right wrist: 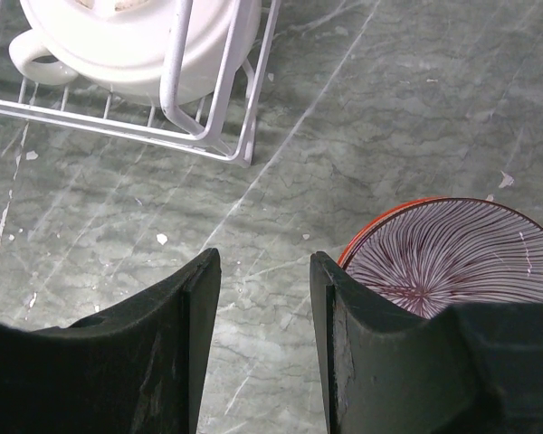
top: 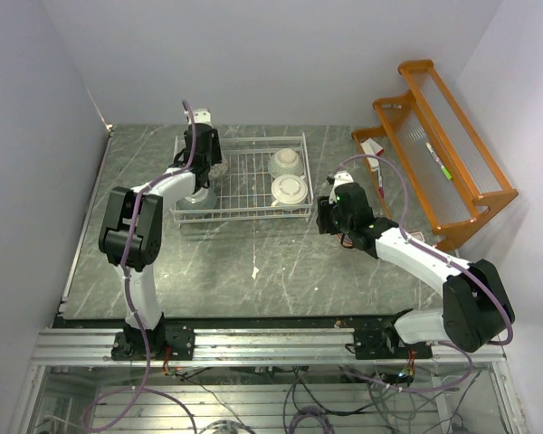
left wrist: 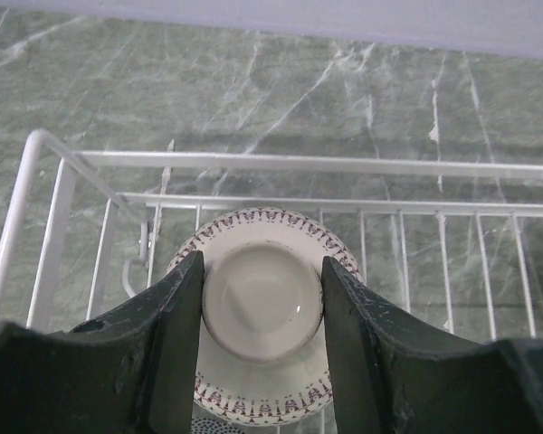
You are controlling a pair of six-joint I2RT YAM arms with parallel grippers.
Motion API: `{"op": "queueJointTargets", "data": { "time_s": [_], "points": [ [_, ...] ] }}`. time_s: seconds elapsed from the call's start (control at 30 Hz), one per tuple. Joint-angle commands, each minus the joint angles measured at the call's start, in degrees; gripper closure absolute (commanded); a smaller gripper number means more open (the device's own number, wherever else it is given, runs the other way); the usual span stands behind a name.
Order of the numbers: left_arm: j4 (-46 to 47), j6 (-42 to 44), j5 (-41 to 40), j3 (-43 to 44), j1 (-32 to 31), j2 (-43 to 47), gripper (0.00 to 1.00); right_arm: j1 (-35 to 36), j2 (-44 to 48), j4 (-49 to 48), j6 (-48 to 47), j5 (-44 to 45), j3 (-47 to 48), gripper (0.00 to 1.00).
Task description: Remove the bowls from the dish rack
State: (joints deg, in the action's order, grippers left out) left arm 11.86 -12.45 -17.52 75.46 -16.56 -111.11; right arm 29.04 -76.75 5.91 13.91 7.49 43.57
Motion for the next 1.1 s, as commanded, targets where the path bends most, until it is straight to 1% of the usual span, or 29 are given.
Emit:
{"op": "queueJointTargets", "data": {
  "time_s": [0.0, 0.1, 0.27, 0.47, 0.73, 0.83, 0.9, 1.0, 1.07],
  "points": [
    [1.5, -0.1, 2.2, 4.3, -0.9, 2.1, 0.93, -0.1, 0.5, -1.4, -0.1, 0.5, -0.5, 0.56],
    [0.8, -0.3, 3.2, 5.0, -1.7, 2.1, 0.93, -0.2, 0.3, -1.5, -0.1, 0.5, -0.6, 0.56],
    [-1.1, -2.5, 7.5, 5.8, -1.9, 2.7, 0.93, -0.2, 0.2, -1.8, 0.6, -0.1, -0.1, 0.56],
    [-1.0, -5.9, 13.9, 3.7, -1.8, 5.2, 0.93, -0.1, 2.2, -2.7, 2.0, -5.2, 1.8, 0.55],
    [1.4, -9.9, 19.3, 1.2, -1.7, 8.2, 0.93, -0.1, 3.0, -0.3, 2.6, -6.5, 6.1, 0.38],
    [2.5, -11.7, 21.6, 0.3, -1.6, 8.6, 0.93, -0.1, 3.2, -0.8, 3.4, -7.5, 6.7, 0.32],
    [4.3, -13.5, 24.4, -0.7, -1.4, 8.9, 0.93, -0.1, 2.8, -1.8, 4.1, -9.1, 7.5, 0.29],
    [7.2, -16.4, 28.6, -2.7, -0.9, 9.5, 0.93, -0.3, 1.8, -3.5, 5.7, -13.5, 9.3, 0.28],
    [9.3, -18.2, 30.6, -4.1, -0.4, 10.2, 0.93, -0.5, 1.7, -6.5, 8.1, -20.3, 9.3, 0.27]
  ]
}}
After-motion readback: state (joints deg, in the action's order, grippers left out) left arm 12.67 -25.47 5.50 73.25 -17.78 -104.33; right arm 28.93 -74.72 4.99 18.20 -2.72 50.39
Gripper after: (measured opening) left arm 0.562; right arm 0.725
